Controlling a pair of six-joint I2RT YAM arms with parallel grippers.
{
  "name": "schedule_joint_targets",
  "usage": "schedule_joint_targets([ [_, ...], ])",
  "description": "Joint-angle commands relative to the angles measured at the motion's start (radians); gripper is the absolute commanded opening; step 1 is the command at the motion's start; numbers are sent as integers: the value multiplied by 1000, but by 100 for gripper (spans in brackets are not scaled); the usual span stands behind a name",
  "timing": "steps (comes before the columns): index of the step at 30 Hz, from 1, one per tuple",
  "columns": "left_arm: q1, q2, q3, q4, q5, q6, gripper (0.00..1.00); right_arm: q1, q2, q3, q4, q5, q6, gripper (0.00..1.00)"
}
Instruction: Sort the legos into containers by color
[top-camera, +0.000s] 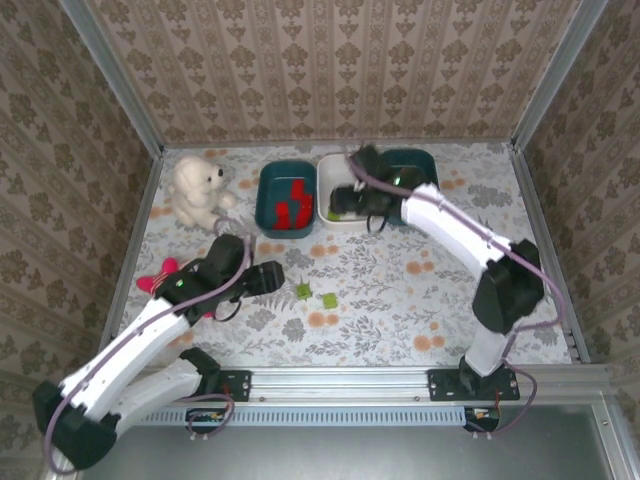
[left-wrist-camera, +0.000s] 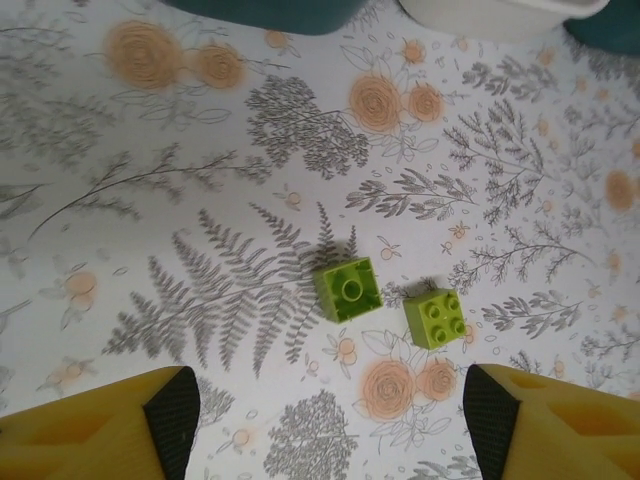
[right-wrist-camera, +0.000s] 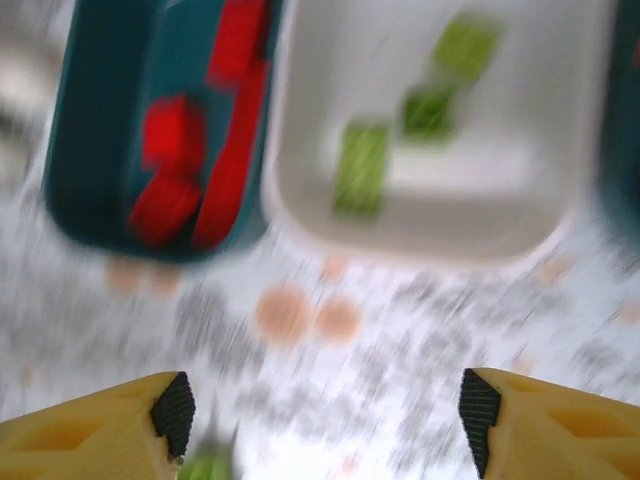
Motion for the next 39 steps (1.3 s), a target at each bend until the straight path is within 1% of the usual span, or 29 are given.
schedule_joint_targets([
  [1,36,-148,-57,-114,12,-69,77,99,-52,-175,-35,7,11,78],
  [3,51,-253,-85,-168,14,-94,78,187,-80,-240,-59,-1,28,81],
  [5,57,-329,-103,-201,14,-115,78,241,-88,-296,-54,-12,50,83],
  [8,60,-397,-109,-236,18,-132,78,274,-49,-336,-37,-57,64,87],
  [11,60,-411,-100,-258,33,-124,79,301,18,-324,-26,-70,61,87],
  [16,60,-415,-75,-294,45,-97,79,336,92,-313,-5,-41,97,84],
  [19,60,-426,-69,-305,51,-88,79,337,129,-311,-2,-10,125,79],
  [22,60,-430,-63,-310,57,-82,79,337,156,-296,32,-6,125,74],
  [26,60,-429,-55,-320,64,-76,79,338,203,-250,35,-8,126,71],
  [29,60,-434,-54,-325,64,-76,78,338,234,-231,29,-2,133,64],
  [31,60,-440,-56,-324,64,-80,78,338,246,-221,21,2,137,56],
  [35,60,-445,-60,-318,64,-86,78,339,237,-222,2,20,149,32],
  [36,60,-445,-63,-314,64,-86,78,338,221,-224,-4,30,150,29],
  [39,61,-439,-72,-283,77,-86,78,328,148,-201,-41,78,141,27],
])
